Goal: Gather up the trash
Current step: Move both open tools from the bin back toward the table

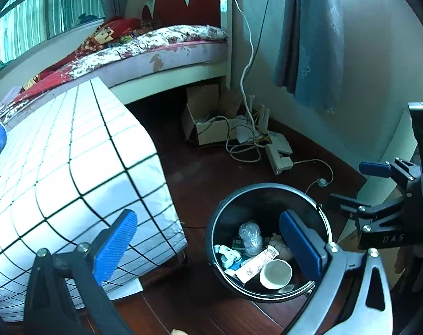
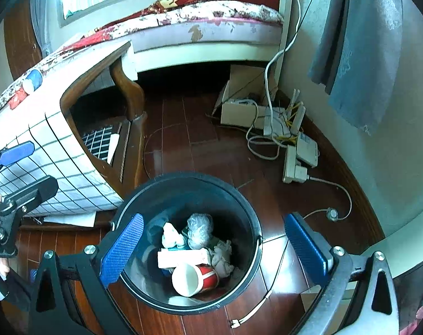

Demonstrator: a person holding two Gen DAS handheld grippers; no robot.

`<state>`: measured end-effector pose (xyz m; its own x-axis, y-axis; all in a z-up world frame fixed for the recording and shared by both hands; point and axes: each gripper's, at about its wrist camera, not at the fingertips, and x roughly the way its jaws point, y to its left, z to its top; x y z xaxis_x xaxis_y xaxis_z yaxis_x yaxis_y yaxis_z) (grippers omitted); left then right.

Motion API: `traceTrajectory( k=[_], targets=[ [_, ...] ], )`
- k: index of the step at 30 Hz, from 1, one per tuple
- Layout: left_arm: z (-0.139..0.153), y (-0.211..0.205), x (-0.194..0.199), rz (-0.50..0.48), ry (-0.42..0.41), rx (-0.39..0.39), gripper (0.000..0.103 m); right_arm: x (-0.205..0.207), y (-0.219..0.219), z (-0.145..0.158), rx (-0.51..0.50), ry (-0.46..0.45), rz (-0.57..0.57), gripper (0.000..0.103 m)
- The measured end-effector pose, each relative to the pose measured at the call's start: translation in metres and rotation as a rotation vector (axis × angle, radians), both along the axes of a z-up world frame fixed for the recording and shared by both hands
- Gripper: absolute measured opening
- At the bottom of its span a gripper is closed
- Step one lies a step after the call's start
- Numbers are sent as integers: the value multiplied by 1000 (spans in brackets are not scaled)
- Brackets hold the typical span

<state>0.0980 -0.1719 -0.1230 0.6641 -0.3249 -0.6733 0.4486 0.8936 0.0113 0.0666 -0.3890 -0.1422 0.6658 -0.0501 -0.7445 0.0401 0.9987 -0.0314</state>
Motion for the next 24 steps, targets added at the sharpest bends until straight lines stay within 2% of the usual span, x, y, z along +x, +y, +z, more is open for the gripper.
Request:
traceTrajectory(
  k=[10,24],
  targets=[
    [27,31,-1,63,-55,-19,102,1,26,32,7,-92,4,102],
    [61,105,7,198,-117,-44,102,26,104,77,12,-199,96,102]
  ],
)
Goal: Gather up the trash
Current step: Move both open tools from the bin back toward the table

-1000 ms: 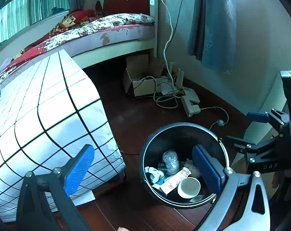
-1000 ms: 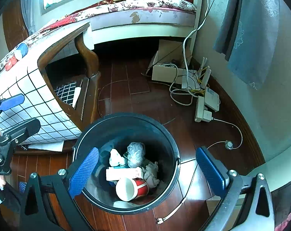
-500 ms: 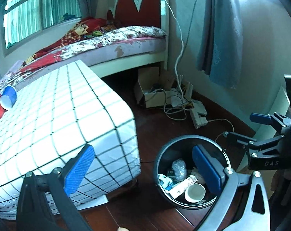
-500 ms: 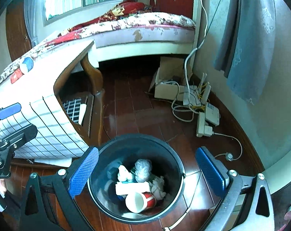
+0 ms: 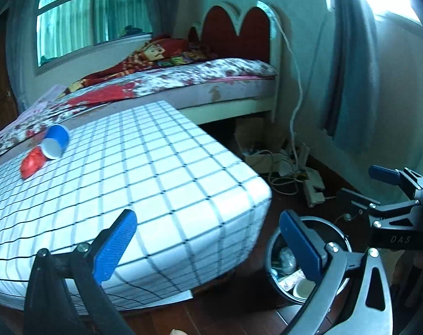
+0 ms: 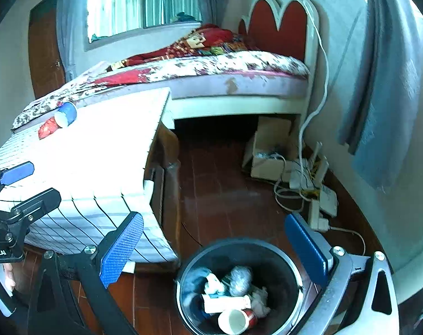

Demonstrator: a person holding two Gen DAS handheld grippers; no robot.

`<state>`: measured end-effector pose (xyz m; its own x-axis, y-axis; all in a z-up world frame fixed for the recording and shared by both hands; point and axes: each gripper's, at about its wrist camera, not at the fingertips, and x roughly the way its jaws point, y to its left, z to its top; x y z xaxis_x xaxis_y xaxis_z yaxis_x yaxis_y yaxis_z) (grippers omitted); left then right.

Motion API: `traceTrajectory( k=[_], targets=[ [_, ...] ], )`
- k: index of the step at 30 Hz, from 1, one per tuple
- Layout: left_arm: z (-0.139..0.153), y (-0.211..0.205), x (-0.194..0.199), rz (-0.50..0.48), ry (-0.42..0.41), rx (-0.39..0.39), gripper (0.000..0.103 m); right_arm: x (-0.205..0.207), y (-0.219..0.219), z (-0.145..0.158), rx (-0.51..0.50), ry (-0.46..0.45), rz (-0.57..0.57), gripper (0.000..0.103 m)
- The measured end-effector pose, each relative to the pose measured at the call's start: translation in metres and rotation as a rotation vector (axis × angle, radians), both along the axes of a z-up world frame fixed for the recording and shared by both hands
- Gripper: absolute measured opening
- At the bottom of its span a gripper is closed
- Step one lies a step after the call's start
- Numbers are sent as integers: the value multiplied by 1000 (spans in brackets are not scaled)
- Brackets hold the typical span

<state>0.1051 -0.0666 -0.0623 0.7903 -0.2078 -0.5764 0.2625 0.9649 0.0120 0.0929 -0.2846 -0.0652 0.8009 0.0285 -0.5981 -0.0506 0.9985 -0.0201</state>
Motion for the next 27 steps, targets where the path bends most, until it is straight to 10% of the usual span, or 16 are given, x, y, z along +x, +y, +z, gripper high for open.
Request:
traceTrajectory(
  k=[27],
  targets=[
    [13,246,73,438,6,-32,102,153,255,34,-69,3,389,102]
  ],
)
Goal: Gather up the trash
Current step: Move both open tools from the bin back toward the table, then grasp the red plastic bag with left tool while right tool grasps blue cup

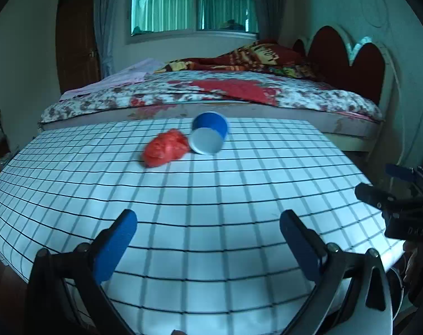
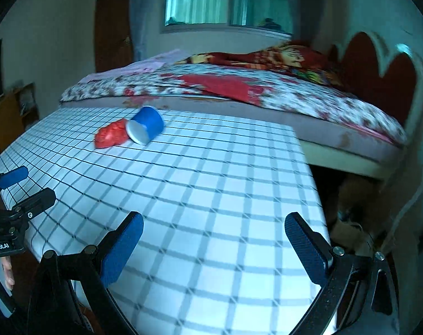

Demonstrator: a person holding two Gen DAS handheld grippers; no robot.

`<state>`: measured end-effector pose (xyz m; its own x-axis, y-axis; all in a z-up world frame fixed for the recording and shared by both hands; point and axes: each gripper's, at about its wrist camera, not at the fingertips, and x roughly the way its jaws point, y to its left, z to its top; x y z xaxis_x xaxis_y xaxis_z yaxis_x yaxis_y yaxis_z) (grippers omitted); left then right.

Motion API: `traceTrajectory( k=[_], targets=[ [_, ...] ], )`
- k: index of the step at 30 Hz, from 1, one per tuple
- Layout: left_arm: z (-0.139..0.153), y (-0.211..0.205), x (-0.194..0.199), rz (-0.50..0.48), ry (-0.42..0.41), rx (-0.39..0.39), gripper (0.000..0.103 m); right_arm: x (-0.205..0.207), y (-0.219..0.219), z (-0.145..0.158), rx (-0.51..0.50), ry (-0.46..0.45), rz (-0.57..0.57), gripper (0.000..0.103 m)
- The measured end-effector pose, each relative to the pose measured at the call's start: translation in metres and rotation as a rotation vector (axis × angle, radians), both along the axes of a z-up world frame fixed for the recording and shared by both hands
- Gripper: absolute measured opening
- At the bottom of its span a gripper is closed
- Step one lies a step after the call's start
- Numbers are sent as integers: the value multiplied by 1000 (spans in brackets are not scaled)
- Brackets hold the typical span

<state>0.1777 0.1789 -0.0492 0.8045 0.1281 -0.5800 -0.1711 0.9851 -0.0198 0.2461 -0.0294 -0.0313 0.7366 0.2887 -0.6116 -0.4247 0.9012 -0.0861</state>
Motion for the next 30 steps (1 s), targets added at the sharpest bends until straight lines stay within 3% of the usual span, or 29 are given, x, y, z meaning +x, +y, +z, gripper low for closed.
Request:
traceTrajectory(
  k=[6,9,16,23,25,27,28,30],
  targets=[
    [-10,53,39,51,47,7,100,59,68,-11,-36,30,99,102],
    [-16,69,63,41,63,4,88,89,93,-18,-34,58,146,102],
    [-29,92,130,33,96,23,87,145,143,-29,-62,68,254,102],
    [-40,109,175,-55,140,-42,80,183,173,-42,-103,72,355,102],
    [-47,109,187,-79,173,-48,72,189,178,-46,-109,83,390,100],
    [-52,109,192,-97,194,-63,51,192,182,-49,-110,93,423,96],
    [-55,109,193,-106,206,-76,46,193,183,-50,-113,96,430,95],
    [-53,109,189,-102,191,-82,39,193,186,-52,-118,103,441,82]
  ],
)
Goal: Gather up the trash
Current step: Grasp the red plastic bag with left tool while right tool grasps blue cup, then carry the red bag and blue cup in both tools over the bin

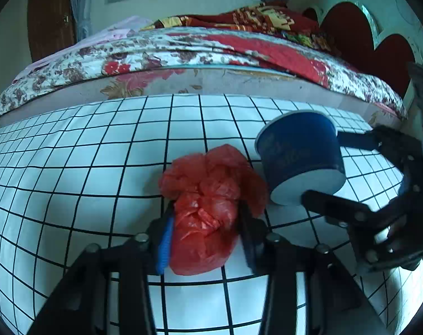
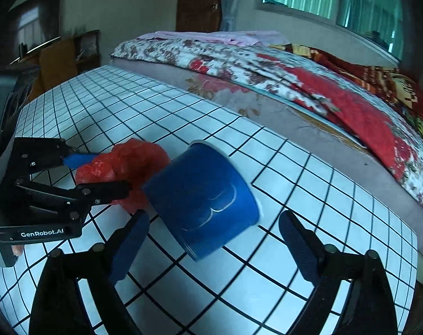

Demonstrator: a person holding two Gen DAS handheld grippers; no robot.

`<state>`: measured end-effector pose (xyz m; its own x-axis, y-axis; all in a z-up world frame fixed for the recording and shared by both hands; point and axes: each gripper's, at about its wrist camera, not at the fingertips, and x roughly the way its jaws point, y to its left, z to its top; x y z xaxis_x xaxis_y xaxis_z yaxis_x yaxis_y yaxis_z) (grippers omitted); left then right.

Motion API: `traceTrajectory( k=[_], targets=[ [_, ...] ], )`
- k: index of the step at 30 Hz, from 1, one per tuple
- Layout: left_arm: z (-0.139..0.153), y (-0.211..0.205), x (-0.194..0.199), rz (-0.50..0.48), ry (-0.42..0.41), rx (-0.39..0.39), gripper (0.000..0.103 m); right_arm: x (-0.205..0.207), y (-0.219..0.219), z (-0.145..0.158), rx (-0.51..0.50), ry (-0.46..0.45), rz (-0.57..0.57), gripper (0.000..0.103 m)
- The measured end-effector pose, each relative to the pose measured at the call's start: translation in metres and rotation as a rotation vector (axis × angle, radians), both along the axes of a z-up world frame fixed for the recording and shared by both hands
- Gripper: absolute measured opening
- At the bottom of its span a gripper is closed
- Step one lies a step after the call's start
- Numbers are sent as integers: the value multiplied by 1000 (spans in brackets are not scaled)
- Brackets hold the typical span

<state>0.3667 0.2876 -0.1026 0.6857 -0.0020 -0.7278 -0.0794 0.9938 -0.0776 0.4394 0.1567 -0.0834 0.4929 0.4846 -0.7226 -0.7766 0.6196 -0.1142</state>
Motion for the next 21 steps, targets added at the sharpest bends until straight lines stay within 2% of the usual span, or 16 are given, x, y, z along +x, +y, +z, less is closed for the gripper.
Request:
traceTrajectory(
  k=[2,3,6,10,12,14,15,19,21],
  targets=[
    [2,2,-7,23,-10,-4,37,-1,1,-1,5,28,-22,73],
    [5,1,-13,32,-22,1,37,-2,1,-2,-1,39,-48,71],
    [10,3,-27,63,-46,27,37,-17,0,-1,39,77,-56,71],
    [14,12,-44,112,-64,37,37,-39,6,-2,22,61,-21,71],
    [11,17,-48,126,-53,31,37,-35,10,3,-4,-11,-42,75],
    [8,24,-50,142,-37,21,37,-23,16,9,-12,-56,-59,98],
    [7,26,-50,145,-33,14,37,-19,19,11,2,-47,-40,100],
    [4,32,-45,136,-9,-13,37,3,40,11,61,43,22,100],
    [4,31,-45,130,-9,-3,37,3,43,7,72,74,18,88]
  ],
)
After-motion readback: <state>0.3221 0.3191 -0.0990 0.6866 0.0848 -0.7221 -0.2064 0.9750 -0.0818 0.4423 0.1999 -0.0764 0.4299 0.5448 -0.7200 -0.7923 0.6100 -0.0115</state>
